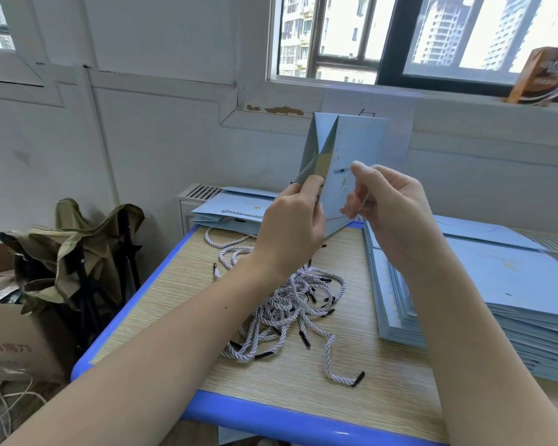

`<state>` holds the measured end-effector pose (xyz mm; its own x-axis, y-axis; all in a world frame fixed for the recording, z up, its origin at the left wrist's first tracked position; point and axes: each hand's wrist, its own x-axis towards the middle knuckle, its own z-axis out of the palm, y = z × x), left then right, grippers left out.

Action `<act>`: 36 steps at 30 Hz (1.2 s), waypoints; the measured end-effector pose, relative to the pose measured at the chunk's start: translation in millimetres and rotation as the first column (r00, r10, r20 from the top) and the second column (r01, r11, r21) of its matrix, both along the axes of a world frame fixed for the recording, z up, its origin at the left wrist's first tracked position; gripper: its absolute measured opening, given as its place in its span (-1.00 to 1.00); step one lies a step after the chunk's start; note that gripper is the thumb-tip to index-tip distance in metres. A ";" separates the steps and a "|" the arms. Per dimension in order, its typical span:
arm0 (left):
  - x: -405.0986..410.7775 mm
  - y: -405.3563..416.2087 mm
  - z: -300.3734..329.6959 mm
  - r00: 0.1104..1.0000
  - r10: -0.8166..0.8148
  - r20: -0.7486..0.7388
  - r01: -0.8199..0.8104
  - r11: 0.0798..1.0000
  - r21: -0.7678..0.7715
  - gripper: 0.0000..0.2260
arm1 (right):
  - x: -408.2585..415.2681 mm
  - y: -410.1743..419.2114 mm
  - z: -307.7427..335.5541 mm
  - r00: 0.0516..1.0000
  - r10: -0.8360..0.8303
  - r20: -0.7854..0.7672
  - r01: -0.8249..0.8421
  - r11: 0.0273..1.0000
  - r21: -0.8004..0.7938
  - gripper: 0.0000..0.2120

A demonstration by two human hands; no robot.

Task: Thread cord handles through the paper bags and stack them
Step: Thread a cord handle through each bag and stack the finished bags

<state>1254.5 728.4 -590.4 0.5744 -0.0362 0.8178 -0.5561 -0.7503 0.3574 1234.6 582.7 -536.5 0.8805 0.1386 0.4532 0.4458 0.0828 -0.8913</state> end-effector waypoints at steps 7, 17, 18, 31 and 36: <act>-0.5 -1.3 -0.1 1.000 0.009 -0.016 -0.009 1.000 -0.005 -0.77 | 2.9 2.0 -3.3 0.999 -0.034 0.009 0.034 0.999 0.017 -0.68; -8.7 -2.6 4.1 0.997 -0.075 -0.010 0.075 0.996 -0.046 -0.47 | 13.6 2.7 -15.4 0.970 -0.243 0.010 0.243 0.970 -0.029 -0.91; -8.8 -3.1 4.3 0.996 -0.092 -0.002 0.092 0.994 -0.051 -0.48 | 14.3 3.8 -16.4 0.966 -0.258 0.012 0.258 0.966 -0.016 -0.91; -20.3 -13.3 15.7 0.962 -0.266 0.069 0.274 0.939 -0.205 -0.57 | 5.7 11.9 -12.1 0.962 -0.252 0.106 0.230 0.956 0.180 -0.94; -27.4 -17.9 19.2 0.956 -0.266 0.125 0.289 0.929 -0.231 -0.52 | 3.4 12.7 -9.9 0.952 -0.262 0.158 0.226 0.951 0.213 -0.92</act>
